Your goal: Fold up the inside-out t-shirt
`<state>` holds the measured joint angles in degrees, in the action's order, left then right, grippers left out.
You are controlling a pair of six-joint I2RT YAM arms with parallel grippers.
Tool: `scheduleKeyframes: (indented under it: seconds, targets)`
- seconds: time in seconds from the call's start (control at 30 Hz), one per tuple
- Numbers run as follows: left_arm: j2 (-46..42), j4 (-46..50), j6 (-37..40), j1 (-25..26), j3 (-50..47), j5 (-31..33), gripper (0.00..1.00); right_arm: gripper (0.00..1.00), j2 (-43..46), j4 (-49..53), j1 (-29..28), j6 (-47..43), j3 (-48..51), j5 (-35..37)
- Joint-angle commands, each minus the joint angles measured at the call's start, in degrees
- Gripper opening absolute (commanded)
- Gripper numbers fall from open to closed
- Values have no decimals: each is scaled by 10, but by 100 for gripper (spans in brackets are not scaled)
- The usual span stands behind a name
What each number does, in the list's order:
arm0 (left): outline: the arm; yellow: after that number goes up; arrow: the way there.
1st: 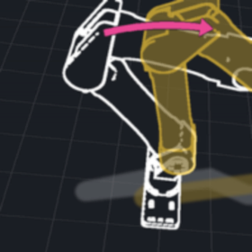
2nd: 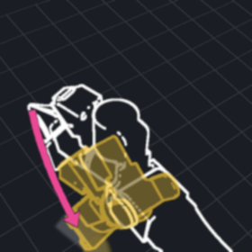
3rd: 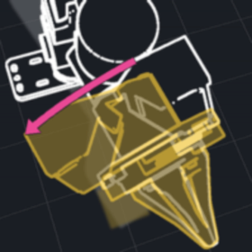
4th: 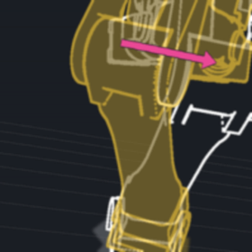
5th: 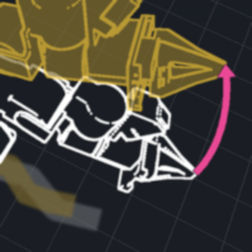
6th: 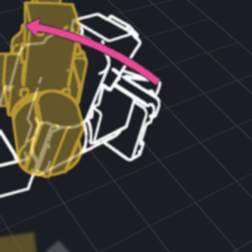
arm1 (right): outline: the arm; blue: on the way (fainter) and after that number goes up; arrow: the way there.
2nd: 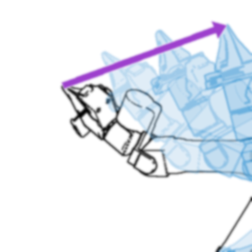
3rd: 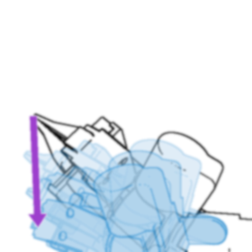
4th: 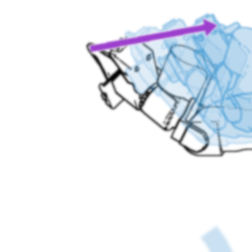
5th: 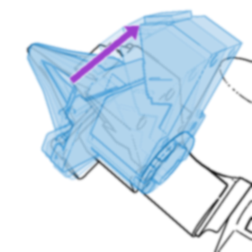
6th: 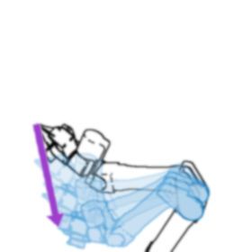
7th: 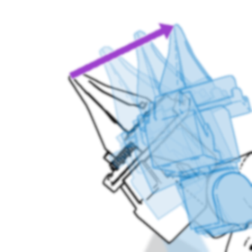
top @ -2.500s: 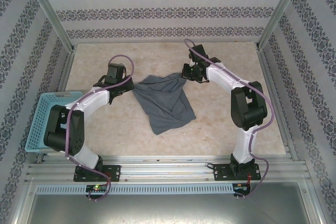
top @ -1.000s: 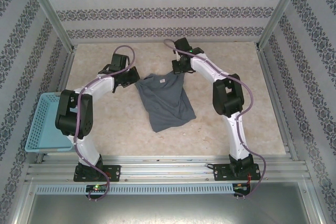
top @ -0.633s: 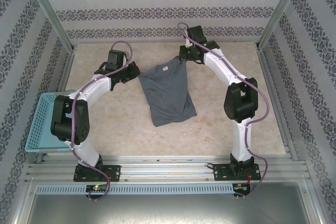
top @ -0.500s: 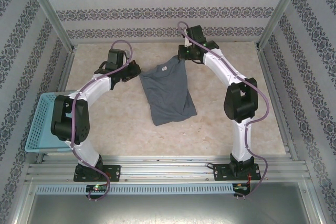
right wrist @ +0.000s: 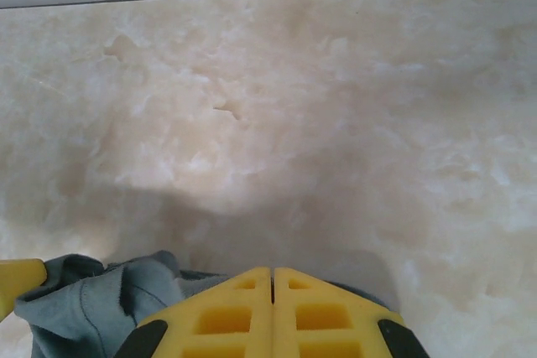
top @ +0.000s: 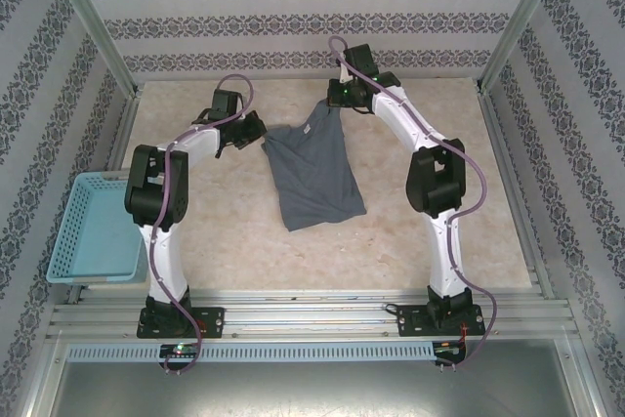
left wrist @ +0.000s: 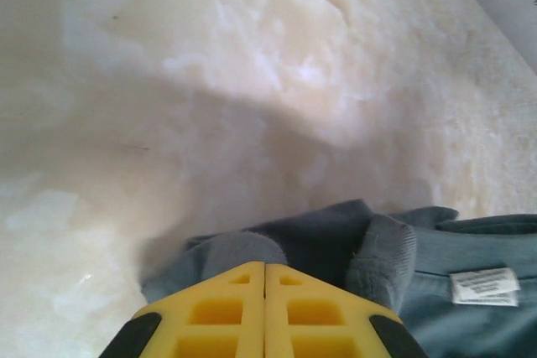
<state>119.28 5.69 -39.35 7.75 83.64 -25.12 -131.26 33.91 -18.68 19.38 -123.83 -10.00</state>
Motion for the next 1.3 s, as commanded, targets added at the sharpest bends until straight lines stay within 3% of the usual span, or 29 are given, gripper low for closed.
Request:
scheduleKeyframes:
  seconds: [0.0, 0.3, 0.37, 0.53, 0.63, 0.77, 0.93, 1.13, 1.27]
  targets:
    - [12, -28, -16, -10, 17, -7, 7, 0, -29, 13, 6, 0, -42, -3]
    - [50, 41, -19, -19, 51, 23, 14, 1, -102, 57, 7, -5, -121, 9]
    - [39, 53, -26, -20, 39, 42, 19, 18, -114, 73, 7, -7, -146, 5]
    - [-17, 107, -30, -24, 15, 114, 41, 46, -90, 111, 9, -26, -159, 24]
    - [-54, 133, -26, -21, 1, 129, 52, 53, -43, 98, 12, -40, -99, 21]
    - [-84, 108, -37, -10, -39, 92, 67, 61, 16, 41, 18, -29, 21, 5]
    - [-72, 53, -53, 20, -65, 54, 69, 63, 17, -2, 22, -12, 93, -29]
    - [-3, 63, -57, 44, -21, 40, 70, 69, -30, -6, 21, 7, 88, -46]
    - [37, 61, -57, 46, 10, 21, 62, 70, -75, 12, 20, 17, 57, -65]
